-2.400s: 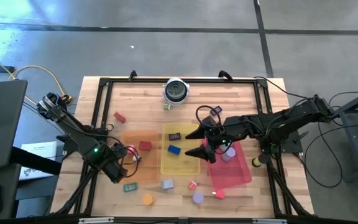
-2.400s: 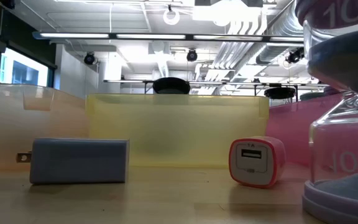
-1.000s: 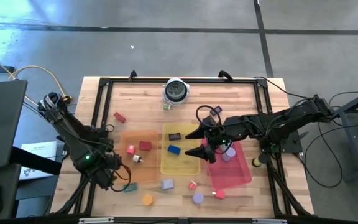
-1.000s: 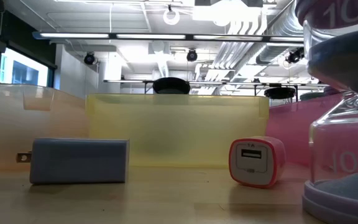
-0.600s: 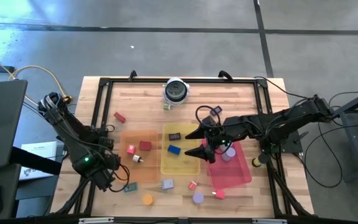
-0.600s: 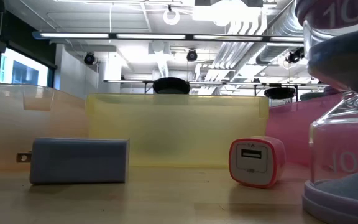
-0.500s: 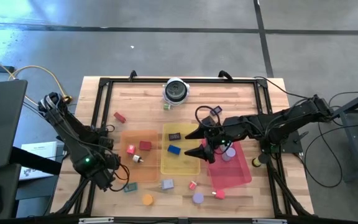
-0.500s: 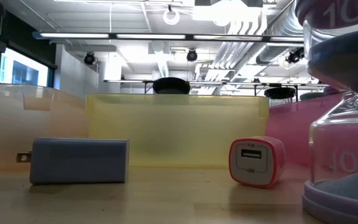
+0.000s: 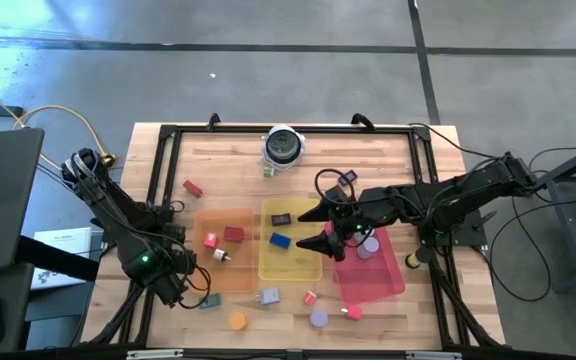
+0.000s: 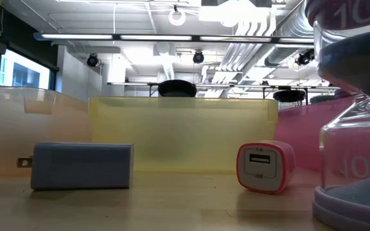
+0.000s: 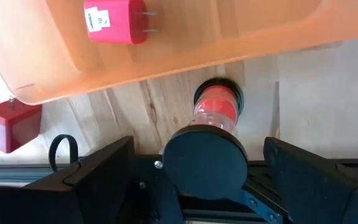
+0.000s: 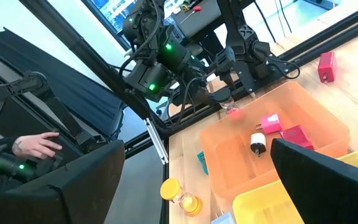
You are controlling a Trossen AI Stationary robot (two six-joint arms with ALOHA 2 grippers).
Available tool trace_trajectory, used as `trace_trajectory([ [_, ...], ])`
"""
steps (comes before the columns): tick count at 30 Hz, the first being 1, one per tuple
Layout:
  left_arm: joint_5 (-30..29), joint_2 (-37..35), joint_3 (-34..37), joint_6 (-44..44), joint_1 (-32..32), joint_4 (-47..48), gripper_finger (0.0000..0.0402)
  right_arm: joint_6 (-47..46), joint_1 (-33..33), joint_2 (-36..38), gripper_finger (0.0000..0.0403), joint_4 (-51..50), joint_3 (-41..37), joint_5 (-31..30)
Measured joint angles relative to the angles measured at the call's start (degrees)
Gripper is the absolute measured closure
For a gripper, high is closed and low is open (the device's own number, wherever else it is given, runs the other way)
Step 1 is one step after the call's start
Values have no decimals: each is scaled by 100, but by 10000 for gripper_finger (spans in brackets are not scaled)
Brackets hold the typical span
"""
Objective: Pick & Place Office items
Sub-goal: Put the black hourglass timer into the red bin
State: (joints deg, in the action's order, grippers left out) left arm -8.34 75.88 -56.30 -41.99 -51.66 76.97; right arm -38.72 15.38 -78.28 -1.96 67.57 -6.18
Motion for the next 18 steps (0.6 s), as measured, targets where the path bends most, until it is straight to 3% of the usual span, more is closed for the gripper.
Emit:
trace_trajectory([
  [18,230,0,534,-4,0,-507,55,0,-55,0,9,-109,-2,-142],
])
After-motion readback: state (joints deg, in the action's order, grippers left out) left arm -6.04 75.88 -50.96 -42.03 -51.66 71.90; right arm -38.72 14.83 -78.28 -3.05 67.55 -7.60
